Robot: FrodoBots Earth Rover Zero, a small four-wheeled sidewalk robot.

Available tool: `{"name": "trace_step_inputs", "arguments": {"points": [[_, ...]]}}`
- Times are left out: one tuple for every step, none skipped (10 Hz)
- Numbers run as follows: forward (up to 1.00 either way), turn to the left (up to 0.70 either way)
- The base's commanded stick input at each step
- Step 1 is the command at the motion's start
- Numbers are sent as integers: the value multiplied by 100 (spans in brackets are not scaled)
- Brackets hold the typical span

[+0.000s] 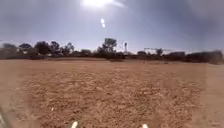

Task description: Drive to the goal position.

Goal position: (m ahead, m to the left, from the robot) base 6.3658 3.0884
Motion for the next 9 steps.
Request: {"name": "trace_step_inputs", "arguments": {"points": [[45, 0], [45, 0], [45, 0], [45, 0], [45, 0], [45, 0], [45, 0], [45, 0], [45, 0]]}}
